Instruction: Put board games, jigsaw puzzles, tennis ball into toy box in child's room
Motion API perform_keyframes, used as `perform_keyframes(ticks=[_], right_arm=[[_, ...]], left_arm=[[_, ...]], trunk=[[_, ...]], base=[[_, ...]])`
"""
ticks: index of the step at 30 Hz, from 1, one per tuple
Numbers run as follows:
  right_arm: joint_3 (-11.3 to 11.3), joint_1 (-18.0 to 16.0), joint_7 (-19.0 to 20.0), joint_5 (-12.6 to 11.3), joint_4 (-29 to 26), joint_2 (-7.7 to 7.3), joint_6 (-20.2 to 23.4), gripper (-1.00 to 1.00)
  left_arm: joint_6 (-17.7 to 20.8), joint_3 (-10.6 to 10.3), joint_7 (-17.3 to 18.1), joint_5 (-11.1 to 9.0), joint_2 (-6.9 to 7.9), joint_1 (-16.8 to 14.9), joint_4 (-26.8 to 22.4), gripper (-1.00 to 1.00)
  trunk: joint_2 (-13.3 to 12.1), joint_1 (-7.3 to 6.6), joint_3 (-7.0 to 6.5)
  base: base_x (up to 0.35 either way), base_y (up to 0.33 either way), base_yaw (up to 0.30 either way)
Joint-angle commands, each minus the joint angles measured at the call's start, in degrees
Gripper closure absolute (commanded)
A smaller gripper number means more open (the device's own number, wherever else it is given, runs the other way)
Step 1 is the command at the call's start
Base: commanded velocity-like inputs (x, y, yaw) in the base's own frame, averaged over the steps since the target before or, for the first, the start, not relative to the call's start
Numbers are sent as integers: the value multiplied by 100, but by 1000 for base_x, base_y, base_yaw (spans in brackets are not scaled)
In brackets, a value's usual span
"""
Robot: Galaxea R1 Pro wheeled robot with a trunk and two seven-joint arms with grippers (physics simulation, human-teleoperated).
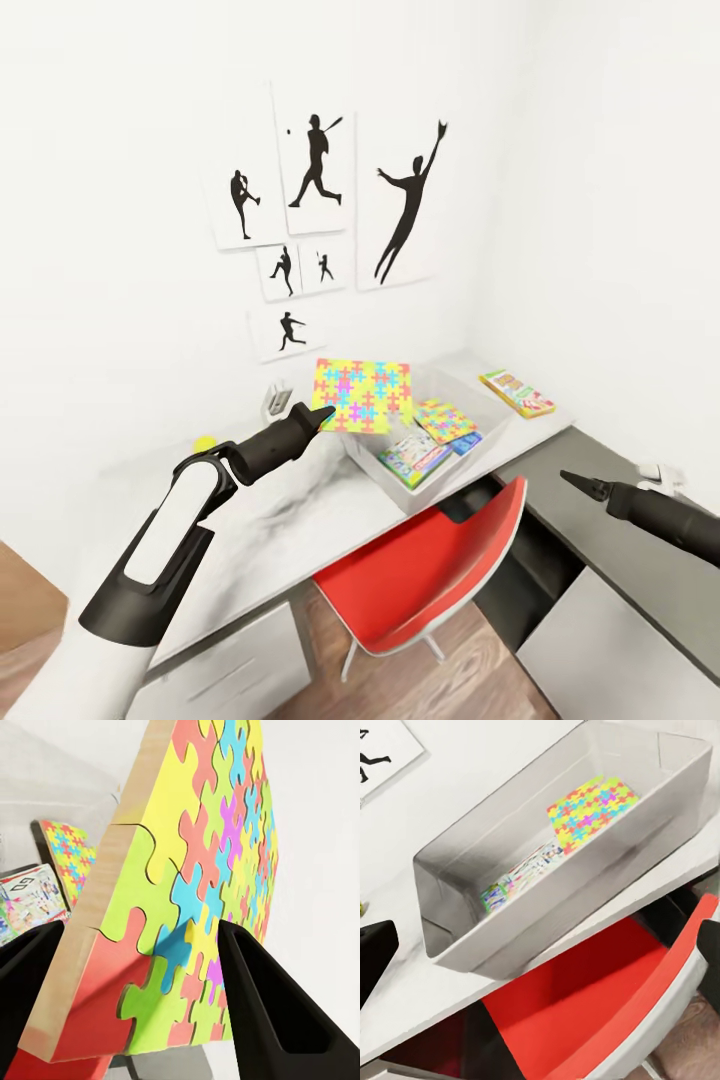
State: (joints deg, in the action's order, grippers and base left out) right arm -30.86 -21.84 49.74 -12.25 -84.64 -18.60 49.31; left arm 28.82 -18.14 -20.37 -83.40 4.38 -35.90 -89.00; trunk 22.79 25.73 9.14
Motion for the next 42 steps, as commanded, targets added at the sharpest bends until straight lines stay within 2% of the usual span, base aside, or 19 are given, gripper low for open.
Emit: perform_keyframes(ticks=[1,9,17,19,32,42], right_arm=[[-7,-4,18,-6,0,0,26,-100],[-7,-4,18,-6,0,0,26,-100],[-7,-4,18,-6,0,0,26,-100],[-7,-4,18,-6,0,0,26,-100],[-7,-4,18,-6,0,-3,26,-100],[-7,-4,18,-6,0,-1,26,-100]], left_arm=[[-1,-7,-71,-54,2,-15,-7,100],[-10,-10,-84,-52,-28,-100,-11,100],[-5,-6,-111,-24,-531,-167,24,100],[-6,-6,-113,-22,-575,-183,30,100],[-8,-9,-137,-11,-644,-213,55,100],[-10,-12,-143,-10,-648,-215,72,100]], trunk=[[13,5,12],[13,5,12],[13,5,12],[13,5,12],[13,5,12],[13,5,12]], base=[[158,-309,276],[200,-266,262],[102,-86,95],[24,-20,22],[6,-10,6],[1,-196,0]])
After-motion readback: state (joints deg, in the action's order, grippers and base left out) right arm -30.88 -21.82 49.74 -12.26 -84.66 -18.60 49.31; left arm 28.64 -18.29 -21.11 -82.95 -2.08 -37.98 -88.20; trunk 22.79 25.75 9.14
